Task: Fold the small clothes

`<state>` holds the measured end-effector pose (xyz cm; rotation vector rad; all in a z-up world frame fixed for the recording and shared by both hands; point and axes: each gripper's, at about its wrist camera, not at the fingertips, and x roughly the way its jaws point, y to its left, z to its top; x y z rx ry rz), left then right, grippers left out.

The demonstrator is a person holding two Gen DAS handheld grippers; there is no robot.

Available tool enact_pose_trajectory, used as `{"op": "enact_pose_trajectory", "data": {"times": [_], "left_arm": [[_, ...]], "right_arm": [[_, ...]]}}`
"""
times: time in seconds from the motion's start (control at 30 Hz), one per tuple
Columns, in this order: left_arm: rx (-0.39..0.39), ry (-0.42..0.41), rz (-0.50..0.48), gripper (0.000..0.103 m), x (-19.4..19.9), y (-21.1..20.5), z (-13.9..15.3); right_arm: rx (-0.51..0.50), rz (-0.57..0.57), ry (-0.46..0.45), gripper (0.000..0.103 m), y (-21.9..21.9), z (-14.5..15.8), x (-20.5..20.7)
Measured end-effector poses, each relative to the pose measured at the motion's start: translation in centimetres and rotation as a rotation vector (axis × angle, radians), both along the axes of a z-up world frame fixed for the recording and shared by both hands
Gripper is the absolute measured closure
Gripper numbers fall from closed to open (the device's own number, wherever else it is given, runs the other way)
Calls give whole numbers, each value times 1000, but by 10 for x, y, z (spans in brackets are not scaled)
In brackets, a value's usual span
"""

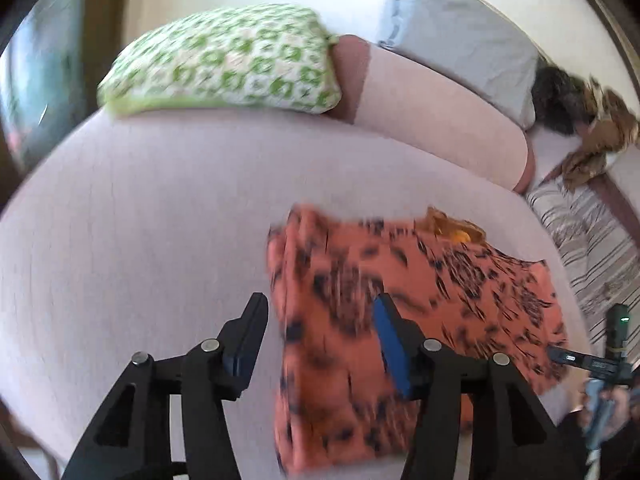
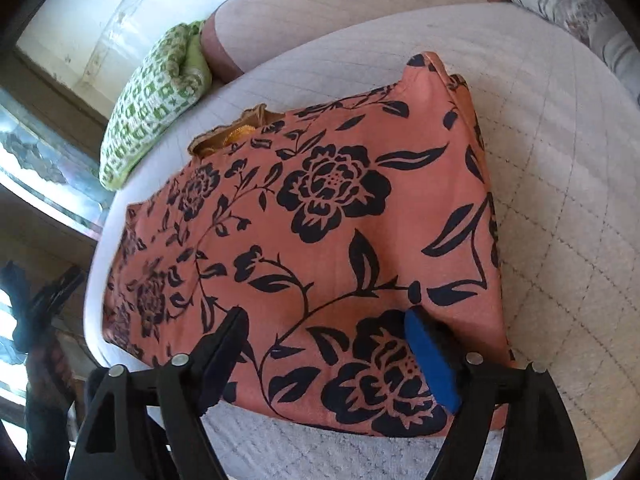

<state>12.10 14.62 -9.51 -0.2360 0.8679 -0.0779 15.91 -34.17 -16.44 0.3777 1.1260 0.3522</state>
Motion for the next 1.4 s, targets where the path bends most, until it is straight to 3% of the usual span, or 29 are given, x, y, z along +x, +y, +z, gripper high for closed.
{"op": "enact_pose_trajectory", "data": {"times": [0.1,0.13,0.17,0.2,0.23,0.3,0.37,0.43,0.5,0.57,0.63,0.7,0.77,0.87,0.93,1.03,1.07,1.13,1.2,1.3,1.4], "left_arm": [[4,82,-5,50,60,3,-24],[2,105,0,58,73,3,-33],[58,145,9,78,89,4,-48],[121,211,44,89,100,6,-65],[103,242,61,88,103,12,-77],[54,212,80,85,100,19,-79],[112,186,62,83,96,13,-74],[145,178,54,80,92,9,-73],[114,179,63,80,91,11,-73],[102,186,81,69,88,16,-74],[96,190,89,66,80,23,-74],[82,181,89,66,73,27,-70],[81,158,90,66,60,27,-62],[65,111,66,63,38,19,-50],[74,99,53,63,20,12,-44],[80,92,81,51,-3,1,-35],[81,85,87,49,-10,-1,-28],[90,67,92,45,-22,-7,-19],[94,58,99,42,-28,-10,-17],[104,47,85,41,-35,-16,-10],[103,40,79,41,-38,-18,-7]], "right_arm": [[26,-3,1,20,-1,-2,-2],[27,3,-2,20,-1,-1,-3],[25,9,-3,20,-5,0,-6],[22,19,1,20,-6,1,-7],[19,27,14,20,-8,3,-6],[29,26,0,20,-12,17,-2],[90,30,-68,20,-18,38,12],[164,18,-75,20,-26,41,37],[235,-15,-41,20,-42,24,75],[246,-105,43,21,-64,-8,104],[522,-269,80,22,-101,-36,115],[625,-349,78,22,-115,-31,108],[577,-310,32,22,-114,-13,95],[591,-232,12,22,-108,-4,84],[579,-252,18,21,-111,-8,86],[500,-337,80,21,-117,-33,96],[534,-386,87,21,-120,-38,94],[467,-400,42,21,-113,-17,87],[391,-327,-27,21,-96,13,73],[436,-229,-61,21,-72,36,42],[439,-183,-65,21,-56,36,6]]}}
